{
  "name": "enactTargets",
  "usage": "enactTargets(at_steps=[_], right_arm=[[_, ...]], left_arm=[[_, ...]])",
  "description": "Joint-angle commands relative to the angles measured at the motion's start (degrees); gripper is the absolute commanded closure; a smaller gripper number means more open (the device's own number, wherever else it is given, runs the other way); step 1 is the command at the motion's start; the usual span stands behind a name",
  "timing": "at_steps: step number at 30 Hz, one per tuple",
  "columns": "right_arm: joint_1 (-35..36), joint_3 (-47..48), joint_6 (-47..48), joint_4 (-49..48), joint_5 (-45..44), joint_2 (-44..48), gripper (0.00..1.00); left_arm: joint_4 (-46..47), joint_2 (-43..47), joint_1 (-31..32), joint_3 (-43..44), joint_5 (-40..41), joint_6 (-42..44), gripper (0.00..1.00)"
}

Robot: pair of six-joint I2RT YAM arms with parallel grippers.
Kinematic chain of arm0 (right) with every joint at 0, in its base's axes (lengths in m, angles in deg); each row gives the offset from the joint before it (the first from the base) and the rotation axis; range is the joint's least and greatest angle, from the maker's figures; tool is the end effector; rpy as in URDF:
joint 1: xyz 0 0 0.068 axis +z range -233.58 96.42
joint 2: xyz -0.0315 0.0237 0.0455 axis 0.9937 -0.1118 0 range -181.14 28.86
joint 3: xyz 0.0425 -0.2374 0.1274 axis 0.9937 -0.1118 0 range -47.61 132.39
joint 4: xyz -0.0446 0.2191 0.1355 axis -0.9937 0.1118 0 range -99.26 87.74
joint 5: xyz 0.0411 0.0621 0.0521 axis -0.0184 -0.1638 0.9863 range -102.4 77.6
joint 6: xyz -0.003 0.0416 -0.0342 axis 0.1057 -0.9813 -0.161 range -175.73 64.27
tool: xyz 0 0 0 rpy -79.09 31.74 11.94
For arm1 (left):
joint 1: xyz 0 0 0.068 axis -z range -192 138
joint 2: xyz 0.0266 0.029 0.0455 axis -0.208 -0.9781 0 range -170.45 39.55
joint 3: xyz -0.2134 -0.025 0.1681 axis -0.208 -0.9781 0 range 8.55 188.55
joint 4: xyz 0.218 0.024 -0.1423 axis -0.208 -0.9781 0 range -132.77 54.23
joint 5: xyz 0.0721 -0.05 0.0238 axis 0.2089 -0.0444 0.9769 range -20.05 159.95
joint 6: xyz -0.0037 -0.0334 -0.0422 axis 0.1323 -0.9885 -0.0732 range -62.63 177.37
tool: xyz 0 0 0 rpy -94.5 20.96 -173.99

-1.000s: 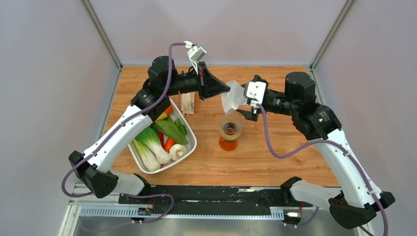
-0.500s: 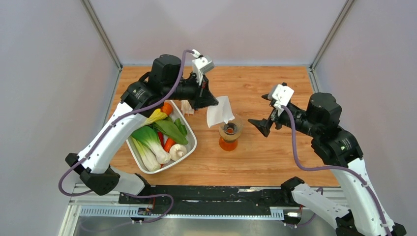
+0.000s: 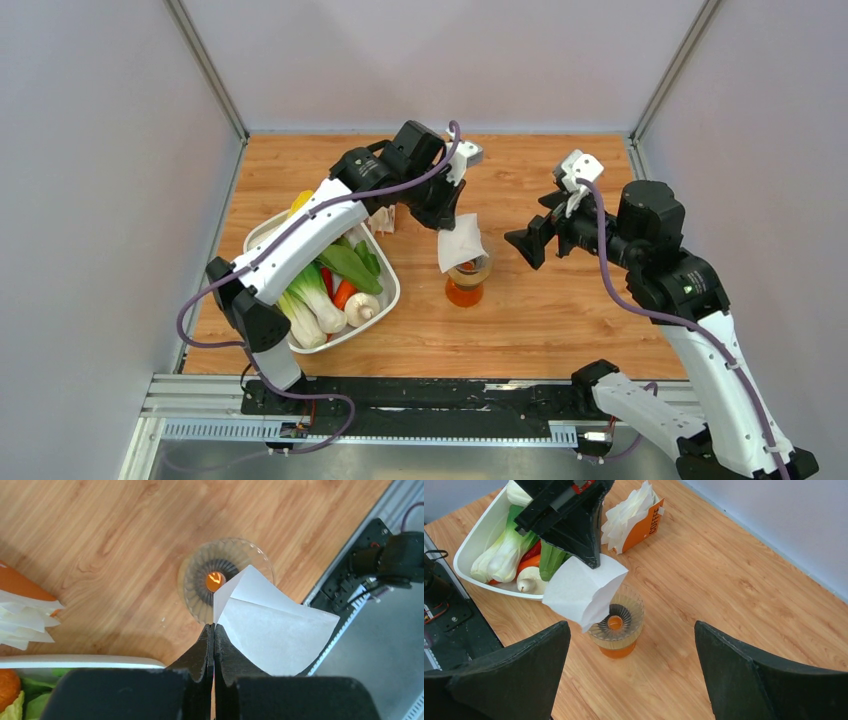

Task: Place the coffee filter in the dripper

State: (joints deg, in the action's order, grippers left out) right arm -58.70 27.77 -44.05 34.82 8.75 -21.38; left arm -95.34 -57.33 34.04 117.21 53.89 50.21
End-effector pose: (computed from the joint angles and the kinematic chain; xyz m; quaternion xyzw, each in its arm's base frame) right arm 0.1297 0.0744 0.4399 -0.3522 0.7261 0.2140 0.5503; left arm 0.2372 -0.2602 0.4041 0.3549 0.8544 -0.2761 0.2604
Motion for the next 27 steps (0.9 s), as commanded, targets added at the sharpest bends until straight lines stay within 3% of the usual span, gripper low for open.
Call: enactTargets(at_steps=[1, 9, 14, 16, 18, 21, 24, 27], right_arm=[[-1.00, 0.62, -5.16, 0.64, -0.91, 1.00, 0.00], [-2.28, -1.13, -5.31, 2.40, -1.05, 0.15, 0.00], [-2.70, -1.93, -3.26, 3.13, -0.94, -1.97, 0.00], [-2.67, -1.66, -2.38, 3.21, 0.19, -2.94, 0.00], [-2.72, -1.34, -1.64, 3.18, 1.48, -4.16, 0.00], [-2.76, -1.22, -0.16, 2.90, 3.92, -5.47, 0.06], [-2.80, -1.17, 0.48, 1.68, 7.35, -6.59, 0.20], [-2.81, -1.45, -0.71, -1.48, 12.02, -7.98, 0.41]], left_arm=[[-0.08, -2.52, 0.25, 5.42, 3.92, -2.13, 1.00], [0.80, -7.16, 0.24, 5.28, 1.19, -4.26, 0.98], [2.49, -6.03, -1.29, 4.09, -1.84, -4.69, 0.52], [4.27, -4.40, -4.51, 2.54, -7.58, -6.12, 0.41], [7.81, -1.93, -7.39, -0.52, -13.05, -8.20, 0.36], [17.97, 4.56, -10.84, -6.68, -17.98, -12.54, 0.35], [31.00, 10.48, -14.62, -16.89, -22.48, -16.20, 0.38], [41.92, 16.31, -16.55, -27.39, -27.11, -21.52, 0.67]])
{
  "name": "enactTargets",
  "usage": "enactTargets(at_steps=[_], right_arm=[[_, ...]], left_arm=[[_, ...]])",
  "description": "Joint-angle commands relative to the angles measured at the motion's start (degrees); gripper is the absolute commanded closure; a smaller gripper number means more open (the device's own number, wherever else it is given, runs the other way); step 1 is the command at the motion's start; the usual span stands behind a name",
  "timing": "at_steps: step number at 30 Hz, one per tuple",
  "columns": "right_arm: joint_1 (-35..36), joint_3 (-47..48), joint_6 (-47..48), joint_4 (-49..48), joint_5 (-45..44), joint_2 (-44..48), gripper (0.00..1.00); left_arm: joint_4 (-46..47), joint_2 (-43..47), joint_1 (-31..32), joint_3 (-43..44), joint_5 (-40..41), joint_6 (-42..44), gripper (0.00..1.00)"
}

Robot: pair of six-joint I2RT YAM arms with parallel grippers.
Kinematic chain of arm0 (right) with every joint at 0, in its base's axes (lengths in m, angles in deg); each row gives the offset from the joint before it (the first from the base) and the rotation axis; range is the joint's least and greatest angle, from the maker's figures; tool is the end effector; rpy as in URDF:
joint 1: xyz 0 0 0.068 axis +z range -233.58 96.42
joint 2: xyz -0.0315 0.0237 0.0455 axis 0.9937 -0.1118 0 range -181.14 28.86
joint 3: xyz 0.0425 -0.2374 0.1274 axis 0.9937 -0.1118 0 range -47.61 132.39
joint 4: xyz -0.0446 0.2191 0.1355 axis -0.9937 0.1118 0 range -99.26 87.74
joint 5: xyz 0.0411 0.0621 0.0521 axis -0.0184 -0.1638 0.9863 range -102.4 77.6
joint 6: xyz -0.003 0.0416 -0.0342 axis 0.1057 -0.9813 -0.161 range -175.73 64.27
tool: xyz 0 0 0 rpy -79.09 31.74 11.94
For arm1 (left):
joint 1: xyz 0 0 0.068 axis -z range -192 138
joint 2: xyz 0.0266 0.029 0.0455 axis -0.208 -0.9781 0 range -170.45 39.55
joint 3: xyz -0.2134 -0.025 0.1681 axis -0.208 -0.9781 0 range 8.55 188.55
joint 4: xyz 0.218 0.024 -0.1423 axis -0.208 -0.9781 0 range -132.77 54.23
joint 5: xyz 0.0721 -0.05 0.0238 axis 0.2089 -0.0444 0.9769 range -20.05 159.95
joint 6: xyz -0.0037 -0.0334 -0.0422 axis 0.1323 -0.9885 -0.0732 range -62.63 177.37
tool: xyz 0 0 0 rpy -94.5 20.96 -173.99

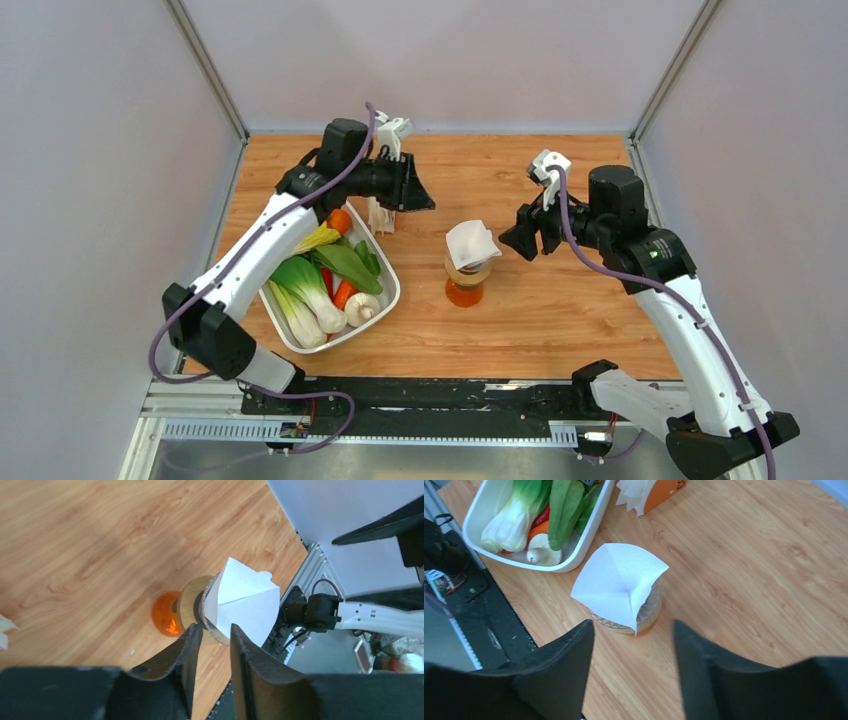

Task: Place the coffee filter in the dripper

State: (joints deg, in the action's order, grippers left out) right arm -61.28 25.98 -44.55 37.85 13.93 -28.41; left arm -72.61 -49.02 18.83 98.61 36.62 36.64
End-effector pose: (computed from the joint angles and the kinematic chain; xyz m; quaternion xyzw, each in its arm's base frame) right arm 0.1666 0.0855 0.4076 -0.3516 0.7783 0.2437 0.4596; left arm 0.2831 -0.1918 0.3837 0.2060 0.8362 -0.4206 0.2851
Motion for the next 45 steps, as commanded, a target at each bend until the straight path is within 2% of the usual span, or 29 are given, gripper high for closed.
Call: enactTargets(at_steps=[1, 2, 4, 8, 16, 30, 40, 45], right_arm=[[-0.29, -0.05, -1.12, -5.88, 8.53, -1.40, 0.47], [-0.25, -0.57, -1.78, -7.14, 10.19, -2.11, 0.52], [-0.29, -1.23, -2.86, -8.12, 12.00, -3.87, 0.60], [-0.22, -2.84, -3.36, -8.79, 13.41, -7.13, 0.65], [-0.20, -6.27, -1.98, -9.30, 12.52, -9.47, 0.65], [1.92, -7.22, 3.93, -5.58, 8.68, -10.91, 0.63], [4.99, -7.98, 8.79, -2.71, 6.06, -11.10, 0.75], [5.05, -6.42, 10.41, -0.34, 6.28, -11.17, 0.76]], left_arm=[[23.26, 8.65, -1.59, -10.31, -11.92, -8.90, 0.72], [25.00, 9.49, -1.62, -13.06, -13.08, -10.98, 0.80], [29.58, 10.00, -1.54, -16.23, -15.34, -14.12, 0.86], [31.52, 9.14, -1.21, -18.85, -15.25, -15.92, 0.91], [29.90, 6.79, 3.19, -20.62, -13.02, -12.23, 0.92], [22.33, 2.58, 4.52, -20.49, -9.32, -6.88, 0.94], [22.46, 2.22, 5.15, -20.48, -8.95, -5.79, 0.94], [22.19, 2.52, 5.54, -20.36, -8.36, -5.16, 0.94]])
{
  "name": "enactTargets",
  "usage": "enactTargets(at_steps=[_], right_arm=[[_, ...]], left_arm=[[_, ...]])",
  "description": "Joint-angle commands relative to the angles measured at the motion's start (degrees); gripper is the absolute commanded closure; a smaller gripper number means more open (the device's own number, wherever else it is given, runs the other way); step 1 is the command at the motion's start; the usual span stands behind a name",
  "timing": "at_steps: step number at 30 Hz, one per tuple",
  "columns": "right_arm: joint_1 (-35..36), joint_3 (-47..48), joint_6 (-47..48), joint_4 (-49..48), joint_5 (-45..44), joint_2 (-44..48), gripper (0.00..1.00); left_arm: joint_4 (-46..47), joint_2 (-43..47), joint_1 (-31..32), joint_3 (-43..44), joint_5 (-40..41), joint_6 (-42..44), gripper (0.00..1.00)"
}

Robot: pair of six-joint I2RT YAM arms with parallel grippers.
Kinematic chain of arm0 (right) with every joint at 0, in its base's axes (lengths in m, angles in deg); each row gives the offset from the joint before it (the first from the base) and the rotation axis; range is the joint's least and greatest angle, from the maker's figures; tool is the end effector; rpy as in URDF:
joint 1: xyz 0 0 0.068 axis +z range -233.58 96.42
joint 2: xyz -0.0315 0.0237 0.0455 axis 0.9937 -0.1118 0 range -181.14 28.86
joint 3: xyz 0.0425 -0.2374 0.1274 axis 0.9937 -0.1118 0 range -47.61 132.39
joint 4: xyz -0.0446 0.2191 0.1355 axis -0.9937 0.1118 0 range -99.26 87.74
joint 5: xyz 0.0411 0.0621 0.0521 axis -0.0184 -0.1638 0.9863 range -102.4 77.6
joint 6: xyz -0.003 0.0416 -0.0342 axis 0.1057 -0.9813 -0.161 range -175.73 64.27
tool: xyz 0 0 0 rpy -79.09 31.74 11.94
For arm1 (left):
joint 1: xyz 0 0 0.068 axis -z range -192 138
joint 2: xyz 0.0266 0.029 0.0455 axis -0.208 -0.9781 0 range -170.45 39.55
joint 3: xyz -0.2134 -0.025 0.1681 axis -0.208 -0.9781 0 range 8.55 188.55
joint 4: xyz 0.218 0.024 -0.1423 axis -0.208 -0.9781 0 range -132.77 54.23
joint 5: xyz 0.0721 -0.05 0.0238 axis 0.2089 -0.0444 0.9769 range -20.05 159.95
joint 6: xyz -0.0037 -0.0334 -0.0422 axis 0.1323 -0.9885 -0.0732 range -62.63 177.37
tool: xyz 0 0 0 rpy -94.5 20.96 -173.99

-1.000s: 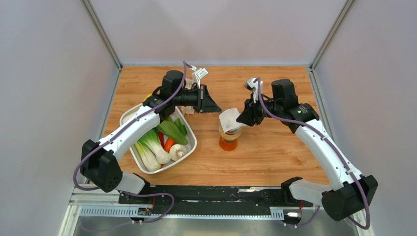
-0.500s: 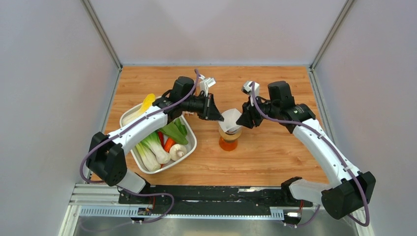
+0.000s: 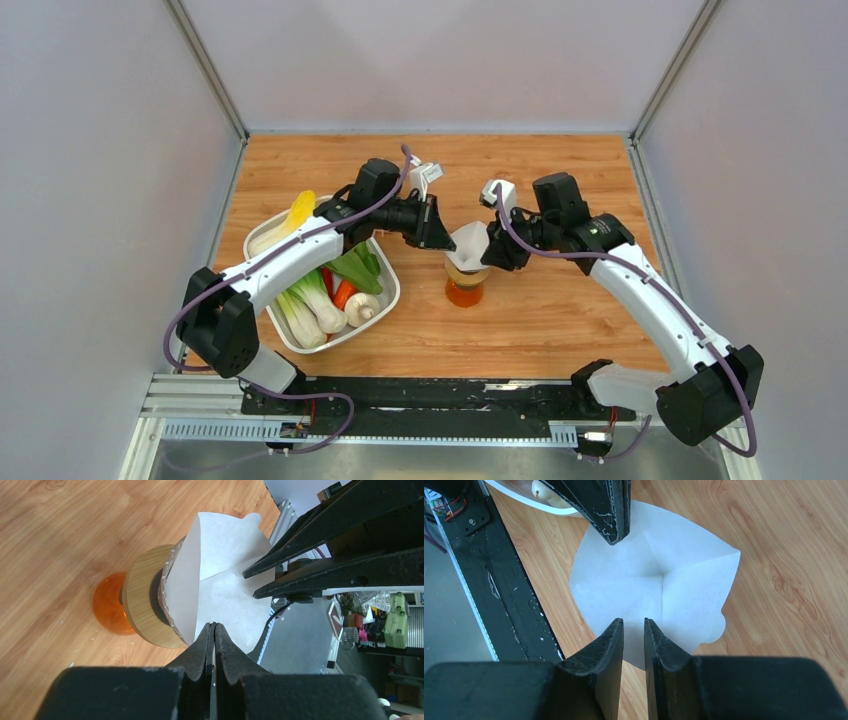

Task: Place the coffee filter in the dripper

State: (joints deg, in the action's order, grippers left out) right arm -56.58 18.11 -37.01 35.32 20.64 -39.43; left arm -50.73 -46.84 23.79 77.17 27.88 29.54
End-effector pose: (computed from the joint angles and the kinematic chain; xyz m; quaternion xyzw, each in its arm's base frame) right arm 0.2054 0.1265 0.3314 -0.4425 0.7820 0.2893 0.3302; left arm 0.2614 -0.2179 0.3050 0.2284 0.8053 -0.5035 0.2140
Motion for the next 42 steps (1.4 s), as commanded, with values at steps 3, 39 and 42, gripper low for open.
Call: enactTargets(at_steps=[3, 39, 42], right_arm=[[0.36, 2.39, 3.76, 3.52, -1.97, -0.70, 0.75], [6.66, 1.40, 4.82, -0.25, -12.48, -3.36, 0.69], [6.66, 1.43, 5.20, -0.20, -13.17, -3.59, 0.69]], left_arm=[[-0.24, 0.20, 0.59, 1.29, 0.91, 2.27, 0.94], [-2.97, -0.08, 1.31, 3.15, 4.23, 3.69, 0.94], [-3.33, -0.05, 1.30, 3.47, 4.22, 4.02, 0.94]])
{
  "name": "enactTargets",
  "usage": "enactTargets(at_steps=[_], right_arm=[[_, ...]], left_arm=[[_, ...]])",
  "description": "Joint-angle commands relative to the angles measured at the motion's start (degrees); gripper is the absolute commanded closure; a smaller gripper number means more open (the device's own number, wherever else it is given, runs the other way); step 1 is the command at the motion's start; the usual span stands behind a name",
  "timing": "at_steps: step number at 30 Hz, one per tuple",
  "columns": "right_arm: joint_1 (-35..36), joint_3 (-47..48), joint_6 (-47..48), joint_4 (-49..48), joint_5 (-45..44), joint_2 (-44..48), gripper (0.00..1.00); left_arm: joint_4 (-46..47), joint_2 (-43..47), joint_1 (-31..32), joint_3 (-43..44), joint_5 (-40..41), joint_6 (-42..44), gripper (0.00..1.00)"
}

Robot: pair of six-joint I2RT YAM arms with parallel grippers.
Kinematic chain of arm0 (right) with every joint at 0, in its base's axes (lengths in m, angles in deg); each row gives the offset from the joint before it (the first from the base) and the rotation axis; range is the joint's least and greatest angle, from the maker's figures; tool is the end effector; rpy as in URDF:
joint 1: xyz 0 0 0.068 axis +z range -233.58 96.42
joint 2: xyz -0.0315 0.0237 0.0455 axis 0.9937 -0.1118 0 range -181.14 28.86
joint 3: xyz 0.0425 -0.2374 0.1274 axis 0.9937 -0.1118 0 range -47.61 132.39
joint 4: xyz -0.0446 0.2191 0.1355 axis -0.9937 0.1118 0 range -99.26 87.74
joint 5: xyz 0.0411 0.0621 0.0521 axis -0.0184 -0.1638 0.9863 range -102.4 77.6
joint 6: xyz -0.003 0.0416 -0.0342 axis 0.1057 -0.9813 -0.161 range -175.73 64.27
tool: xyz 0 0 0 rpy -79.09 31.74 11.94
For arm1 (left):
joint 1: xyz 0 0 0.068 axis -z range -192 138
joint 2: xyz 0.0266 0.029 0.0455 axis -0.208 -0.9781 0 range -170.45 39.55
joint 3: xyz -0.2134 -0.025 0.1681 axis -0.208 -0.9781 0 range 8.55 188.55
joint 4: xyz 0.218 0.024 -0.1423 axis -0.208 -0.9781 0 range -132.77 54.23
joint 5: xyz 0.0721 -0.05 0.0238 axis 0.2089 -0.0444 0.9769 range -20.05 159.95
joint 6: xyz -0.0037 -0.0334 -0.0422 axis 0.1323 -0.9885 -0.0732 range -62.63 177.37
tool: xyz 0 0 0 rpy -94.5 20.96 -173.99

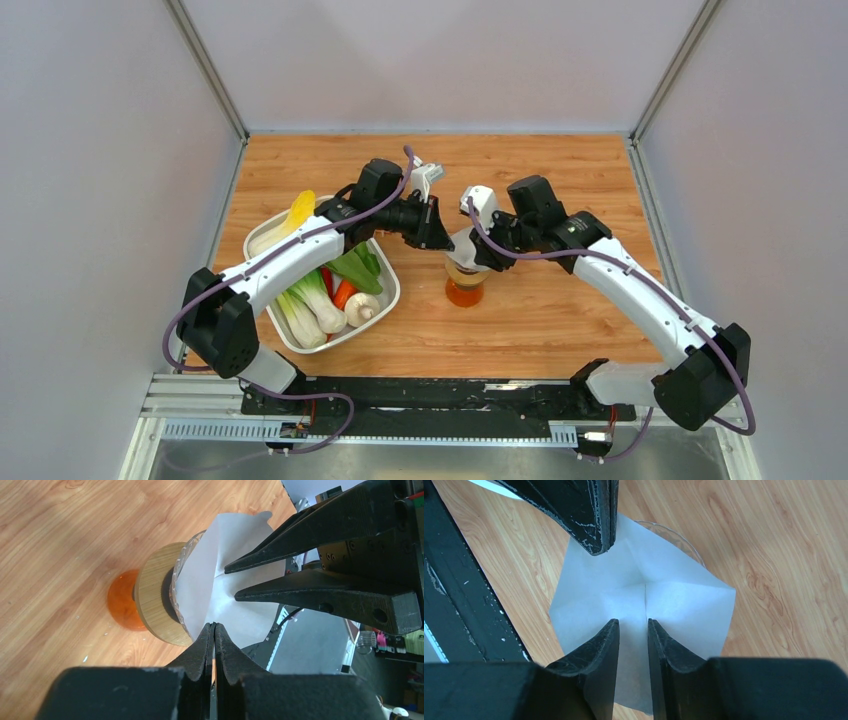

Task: Place the coffee filter in the dripper

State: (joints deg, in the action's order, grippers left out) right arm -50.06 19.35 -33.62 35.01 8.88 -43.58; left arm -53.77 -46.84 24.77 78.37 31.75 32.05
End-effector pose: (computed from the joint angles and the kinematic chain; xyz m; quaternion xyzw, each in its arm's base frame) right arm 0.2089 0.1540 0.3196 -0.4868 0.7865 0.2061 0.3192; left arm 0.2586 -0.2208 0.3067 0.2348 0.8172 -0.4748 0.2271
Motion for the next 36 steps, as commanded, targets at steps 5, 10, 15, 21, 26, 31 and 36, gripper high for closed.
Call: enactTargets(at_steps=[5, 10, 15, 21, 26, 31, 36], right_arm=[[0.12, 1.17, 2.17, -0.02, -0.58, 0.64, 0.65], [0.15, 4.15, 1.21, -0.32, 1.47, 0.75, 0.58], [0.14, 5.56, -0.10, -1.93, 2.46, 2.21, 0.57], [0.14, 6.36, -1.45, -3.96, 2.81, 3.97, 0.53], [0.01, 7.40, -2.21, -5.10, 3.13, 5.51, 0.46], [-1.05, 9.21, -4.69, -7.72, 3.62, 7.89, 0.21], [-4.23, 11.12, -8.99, -12.85, 1.76, 10.08, 0.00]], left_arm=[[-0.08, 0.31, 0.33, 2.53, -0.23, 2.02, 0.93], [1.03, 1.19, 0.32, 2.91, -0.99, 2.01, 0.86], [3.86, 2.49, 0.30, 3.27, -2.06, 0.37, 0.83], [6.26, 3.84, 0.32, 4.05, -3.18, -0.59, 0.75], [5.05, 4.88, 0.32, 5.29, -2.61, 0.61, 0.59], [3.31, 7.11, -0.55, 7.09, -1.37, 3.29, 0.37], [-1.56, 8.59, -5.77, 11.89, 0.36, 5.62, 0.36]])
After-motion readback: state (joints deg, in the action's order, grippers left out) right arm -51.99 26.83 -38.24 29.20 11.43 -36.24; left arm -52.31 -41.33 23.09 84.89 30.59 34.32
